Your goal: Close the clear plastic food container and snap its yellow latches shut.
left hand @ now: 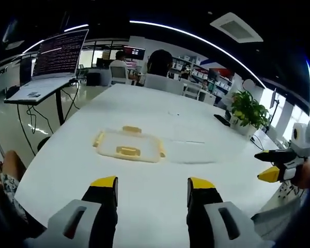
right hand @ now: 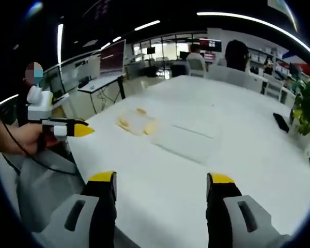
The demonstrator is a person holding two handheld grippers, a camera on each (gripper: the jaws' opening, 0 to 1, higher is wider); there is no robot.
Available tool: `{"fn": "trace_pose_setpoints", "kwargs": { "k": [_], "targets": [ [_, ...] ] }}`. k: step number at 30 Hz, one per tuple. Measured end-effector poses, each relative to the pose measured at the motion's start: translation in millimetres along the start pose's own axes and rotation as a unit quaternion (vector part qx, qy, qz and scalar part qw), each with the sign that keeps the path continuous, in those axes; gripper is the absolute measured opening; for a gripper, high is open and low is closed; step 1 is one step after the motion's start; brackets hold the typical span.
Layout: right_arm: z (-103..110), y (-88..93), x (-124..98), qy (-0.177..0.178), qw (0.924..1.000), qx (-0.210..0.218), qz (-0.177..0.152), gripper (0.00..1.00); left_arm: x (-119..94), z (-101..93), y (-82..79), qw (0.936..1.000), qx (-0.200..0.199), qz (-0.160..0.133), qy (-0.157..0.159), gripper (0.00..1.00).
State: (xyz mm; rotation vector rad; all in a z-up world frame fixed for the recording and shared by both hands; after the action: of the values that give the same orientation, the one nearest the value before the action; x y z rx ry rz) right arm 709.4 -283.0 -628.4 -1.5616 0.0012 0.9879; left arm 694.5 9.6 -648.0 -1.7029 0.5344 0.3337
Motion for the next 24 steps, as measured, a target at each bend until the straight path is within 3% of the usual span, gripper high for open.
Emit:
{"fn": "trace_pose_setpoints", "kwargs": {
  "k": [12, 24],
  "targets": [
    [10, -14.9, 0, 0.001, 0.9999, -0.013, -0.005, 0.68, -5, -5.3, -12.4, 0.9994, 0.021, -0.002, 0.027, 0.49],
    [31, -14.1, 9, 0.007, 0.9999, -0.008, 0.000, 0.67, -11, 12.4, -17.0, 0.9972, 0.049, 0.007, 0.055, 0.49]
  ]
}}
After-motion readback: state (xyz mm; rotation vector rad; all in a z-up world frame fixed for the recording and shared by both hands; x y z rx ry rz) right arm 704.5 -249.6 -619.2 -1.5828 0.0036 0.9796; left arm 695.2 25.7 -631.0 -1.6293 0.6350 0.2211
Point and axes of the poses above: the point that each gripper's makers call its tool centre point, and the gripper's own axes: x roughly forward along the fingers, z roughly to its left, y roughly out of its underside, the point moved 7 cm from there along -x, roughly backward along the fingers
